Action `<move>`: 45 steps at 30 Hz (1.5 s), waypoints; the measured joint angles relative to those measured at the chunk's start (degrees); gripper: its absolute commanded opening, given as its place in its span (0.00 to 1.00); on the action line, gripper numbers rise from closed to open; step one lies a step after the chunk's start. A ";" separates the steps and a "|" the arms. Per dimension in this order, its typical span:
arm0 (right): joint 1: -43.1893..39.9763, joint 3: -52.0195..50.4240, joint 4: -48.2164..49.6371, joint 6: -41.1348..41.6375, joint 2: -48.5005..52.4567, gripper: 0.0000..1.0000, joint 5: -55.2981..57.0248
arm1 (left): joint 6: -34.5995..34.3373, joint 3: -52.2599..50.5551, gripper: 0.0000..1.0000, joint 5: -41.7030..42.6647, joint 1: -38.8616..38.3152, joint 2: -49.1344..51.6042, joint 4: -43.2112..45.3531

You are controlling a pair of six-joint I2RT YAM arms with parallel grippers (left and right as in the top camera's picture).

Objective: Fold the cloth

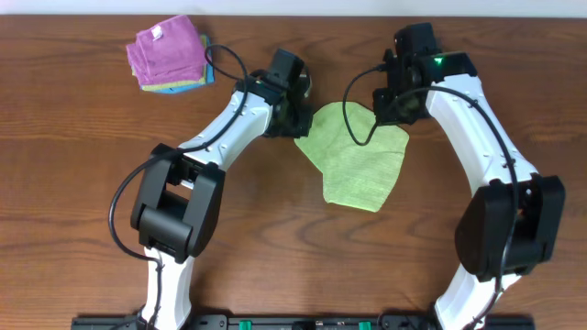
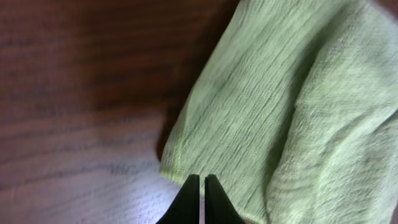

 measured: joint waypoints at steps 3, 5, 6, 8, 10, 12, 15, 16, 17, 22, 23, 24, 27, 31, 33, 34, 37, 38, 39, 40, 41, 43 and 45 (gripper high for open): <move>0.00 0.00 -0.02 0.00 0.00 0.01 -0.15 | 0.74 0.00 0.06 -0.61 -0.37 0.00 -0.42; 0.00 0.00 0.00 0.00 0.00 0.01 -0.15 | 1.40 0.00 0.06 -1.27 -0.81 0.00 -0.83; 0.00 0.00 0.04 0.00 0.02 0.01 -0.17 | 1.79 0.00 0.06 -1.70 -1.03 0.00 -1.01; 0.00 0.00 0.11 0.00 0.02 0.01 -0.17 | 2.21 0.02 0.06 -2.89 -1.49 0.15 -1.33; 0.00 0.00 0.11 0.00 0.00 0.01 -0.17 | 2.47 0.04 0.06 -3.93 -1.88 0.70 -1.53; 0.00 0.00 0.26 0.00 0.02 0.01 -0.17 | 2.84 0.04 0.06 -4.52 -2.03 1.57 -1.84; 0.00 0.00 0.90 0.00 0.02 0.01 -0.17 | 3.30 0.04 0.06 -5.49 -2.01 2.23 -1.81; 0.00 0.00 0.98 0.00 0.02 0.01 -0.17 | 3.30 0.04 0.06 -5.55 -1.97 2.23 -1.79; 0.00 0.00 1.05 0.00 0.02 0.01 -0.17 | 3.32 0.04 0.06 -5.62 -1.97 2.23 -1.77; 0.00 0.00 2.05 0.00 0.02 0.01 -0.35 | 3.02 0.04 0.06 -5.70 -1.99 2.23 -1.25; 0.00 -0.02 2.49 0.00 0.02 0.01 -0.42 | 2.80 0.04 0.06 -5.60 -1.99 2.23 -1.11; 0.00 -0.04 2.91 -0.02 0.02 0.01 -0.48 | 2.51 0.04 0.06 -5.42 -2.03 2.23 -0.94; 0.09 -0.52 4.96 -0.09 0.02 0.01 -1.07 | 1.46 0.04 0.06 -5.25 -2.62 2.23 -0.17; 0.33 -1.16 5.66 -0.17 0.02 0.02 -1.46 | 0.61 0.04 0.06 -5.31 -4.81 2.23 -0.04; 0.42 -1.22 5.38 -0.17 0.02 0.01 -1.55 | 0.61 0.04 0.06 -5.51 -5.88 2.23 -0.09; 0.50 -1.22 4.87 -0.17 0.02 0.01 -1.62 | 0.66 0.04 0.06 -5.66 -6.21 2.23 -0.11; 0.57 -1.27 3.23 -0.20 0.02 0.02 -1.66 | 0.87 0.04 0.06 -7.65 -6.29 2.23 -0.68; 0.59 -1.29 3.02 -0.17 0.02 0.02 -1.66 | 1.03 0.04 0.06 -8.48 -6.12 2.23 -0.98; 0.63 -1.31 2.93 -0.17 0.02 0.02 -1.66 | 1.55 0.04 0.06 -9.29 -5.86 2.25 -1.40; 0.66 -1.31 2.84 -0.17 0.02 0.02 -1.66 | 1.95 0.04 0.06 -9.92 -5.60 2.27 -1.51; 0.68 -1.31 2.80 -0.17 0.02 0.01 -1.66 | 2.45 0.04 0.06 -10.49 -5.18 2.34 -1.51; 0.72 -1.31 2.60 -0.09 0.02 0.01 -1.66 | 3.26 0.04 0.06 -11.19 -4.61 2.56 -1.44; 0.79 -1.31 2.49 0.11 0.02 0.01 -1.66 | 3.74 0.04 0.06 -11.58 -4.13 2.78 -1.27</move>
